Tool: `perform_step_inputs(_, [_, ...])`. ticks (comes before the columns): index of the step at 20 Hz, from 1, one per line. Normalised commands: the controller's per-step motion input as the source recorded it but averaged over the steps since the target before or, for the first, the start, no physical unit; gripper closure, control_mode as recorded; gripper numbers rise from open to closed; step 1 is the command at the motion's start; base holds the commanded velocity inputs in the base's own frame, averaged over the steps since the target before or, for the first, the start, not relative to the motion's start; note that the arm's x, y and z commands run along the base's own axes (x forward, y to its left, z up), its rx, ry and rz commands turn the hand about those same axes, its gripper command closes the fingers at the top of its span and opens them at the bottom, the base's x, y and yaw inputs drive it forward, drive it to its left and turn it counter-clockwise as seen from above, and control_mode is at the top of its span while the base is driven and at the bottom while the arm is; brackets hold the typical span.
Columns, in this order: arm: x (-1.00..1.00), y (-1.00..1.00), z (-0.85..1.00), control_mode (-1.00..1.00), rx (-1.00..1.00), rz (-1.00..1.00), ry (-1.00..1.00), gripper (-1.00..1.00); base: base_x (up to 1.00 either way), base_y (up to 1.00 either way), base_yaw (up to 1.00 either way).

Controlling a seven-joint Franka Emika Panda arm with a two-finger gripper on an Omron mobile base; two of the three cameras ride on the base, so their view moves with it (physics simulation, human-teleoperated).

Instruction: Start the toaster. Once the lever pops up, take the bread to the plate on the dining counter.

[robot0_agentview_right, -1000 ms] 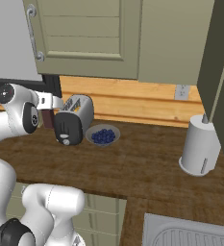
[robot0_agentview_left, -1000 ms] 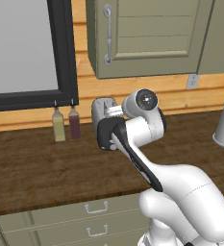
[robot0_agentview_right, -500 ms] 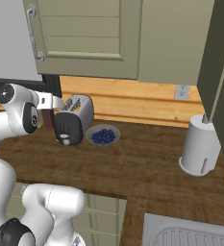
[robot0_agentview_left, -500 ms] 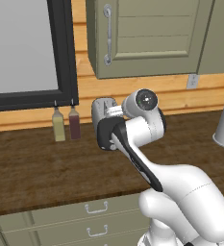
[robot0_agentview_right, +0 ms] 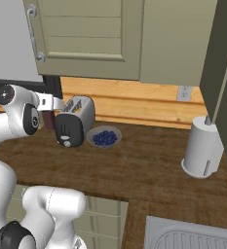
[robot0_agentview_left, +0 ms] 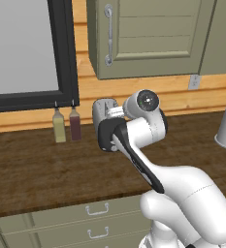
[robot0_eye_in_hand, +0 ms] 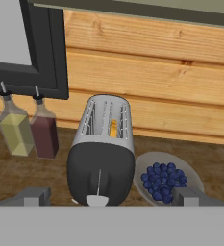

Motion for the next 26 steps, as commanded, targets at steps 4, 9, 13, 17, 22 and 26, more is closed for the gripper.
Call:
perform_step_inputs(4, [0.0, 0.0, 0.0, -1.0, 0.0, 0.0, 0.0, -1.0, 0.0, 0.0, 0.0])
perform_step_inputs(9, [0.0, 0.0, 0.0, -1.0, 0.0, 0.0, 0.0, -1.0, 0.0, 0.0, 0.0])
perform_step_inputs(13, [0.0, 0.0, 0.0, -1.0, 0.0, 0.0, 0.0, -1.0, 0.0, 0.0, 0.0])
perform_step_inputs(17, [0.0, 0.0, 0.0, -1.0, 0.0, 0.0, 0.0, -1.0, 0.0, 0.0, 0.0])
perform_step_inputs(22, [0.0, 0.0, 0.0, -1.0, 0.0, 0.0, 0.0, -1.0, 0.0, 0.0, 0.0])
perform_step_inputs(26, [0.0, 0.0, 0.0, -1.0, 0.0, 0.0, 0.0, -1.0, 0.0, 0.0, 0.0])
